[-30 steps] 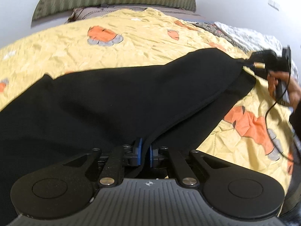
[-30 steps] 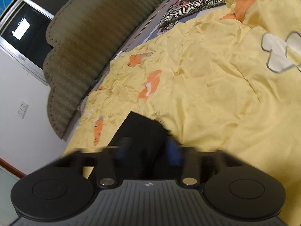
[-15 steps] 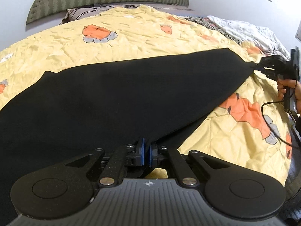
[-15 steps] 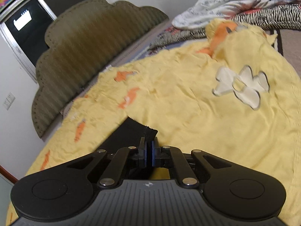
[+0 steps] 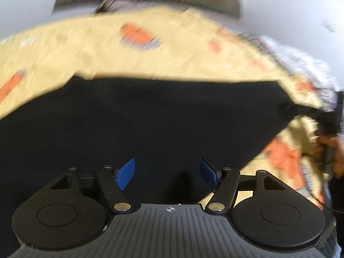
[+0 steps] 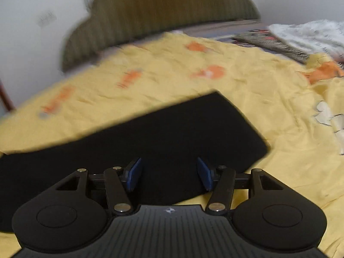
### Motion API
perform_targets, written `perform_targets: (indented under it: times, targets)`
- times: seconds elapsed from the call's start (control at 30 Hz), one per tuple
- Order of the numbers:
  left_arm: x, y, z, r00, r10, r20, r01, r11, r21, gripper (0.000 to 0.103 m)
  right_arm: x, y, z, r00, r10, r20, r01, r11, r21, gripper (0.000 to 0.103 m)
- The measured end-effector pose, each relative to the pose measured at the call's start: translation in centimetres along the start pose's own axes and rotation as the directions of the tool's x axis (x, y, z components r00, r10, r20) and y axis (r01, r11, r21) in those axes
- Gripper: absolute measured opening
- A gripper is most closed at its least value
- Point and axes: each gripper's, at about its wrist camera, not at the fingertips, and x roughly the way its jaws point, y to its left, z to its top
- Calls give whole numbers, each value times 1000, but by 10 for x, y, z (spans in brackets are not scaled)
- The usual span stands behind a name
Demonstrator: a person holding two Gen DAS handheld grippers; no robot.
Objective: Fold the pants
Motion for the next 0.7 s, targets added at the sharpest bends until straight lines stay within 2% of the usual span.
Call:
perform_targets:
  times: [0.03, 0.07, 0.1, 0.13, 0.2, 0.3, 0.37, 0.4, 0.47, 0.5, 0.53, 0.57, 0.63, 0.7]
  targets:
    - [1, 2, 1, 1000, 4, -12, -4, 1000, -11, 64, -8, -2, 2, 1000, -16, 24, 15, 999, 41, 58]
    - [-2, 3, 3, 1000, -10, 4, 10, 1000, -11, 64, -18, -3, 3, 999, 11, 49, -14, 998, 58, 58]
    - [-5, 5, 7, 999, -24, 27, 24, 1000, -13, 65, -26, 0, 5, 995, 76, 64, -78, 996, 40, 58]
    - [-6, 6, 14, 998, -33, 53, 35, 999, -23, 66, -28, 9, 7, 987, 154, 36, -154, 988, -5, 58]
    - [1, 13, 31, 997, -29, 74, 34, 997, -69, 66, -23, 47, 11, 963, 257, -83, -267, 954, -136, 58]
    - [30, 26, 57, 1000, 9, 30, -6, 993, -118, 66, -14, 126, 5, 925, 332, -183, -378, 834, -401, 56]
    - [53, 38, 70, 996, 84, -13, -85, 985, -153, 64, 1, 170, 1, 905, 348, -246, -426, 761, -489, 56]
    - [57, 41, 76, 995, 97, 16, -93, 984, -149, 66, 12, 187, 0, 899, 343, -272, -437, 739, -512, 56]
    - [66, 47, 90, 985, 172, 30, -167, 977, -131, 65, 40, 207, 4, 906, 323, -272, -421, 739, -526, 59]
    - [67, 49, 94, 977, 213, 30, -207, 969, -138, 63, 49, 210, 10, 910, 317, -266, -412, 761, -502, 60]
    - [65, 50, 95, 974, 225, 37, -218, 965, -148, 63, 55, 207, 16, 914, 309, -264, -401, 790, -465, 60]
    - [58, 49, 94, 975, 215, 47, -205, 966, -156, 63, 55, 200, 24, 917, 311, -248, -392, 816, -425, 60]
    - [43, 44, 85, 982, 170, 76, -158, 976, -152, 67, 34, 183, 24, 919, 343, -195, -393, 834, -387, 62]
    - [31, 32, 72, 984, 157, 84, -144, 980, -137, 72, 8, 152, 16, 929, 345, -135, -370, 872, -322, 69]
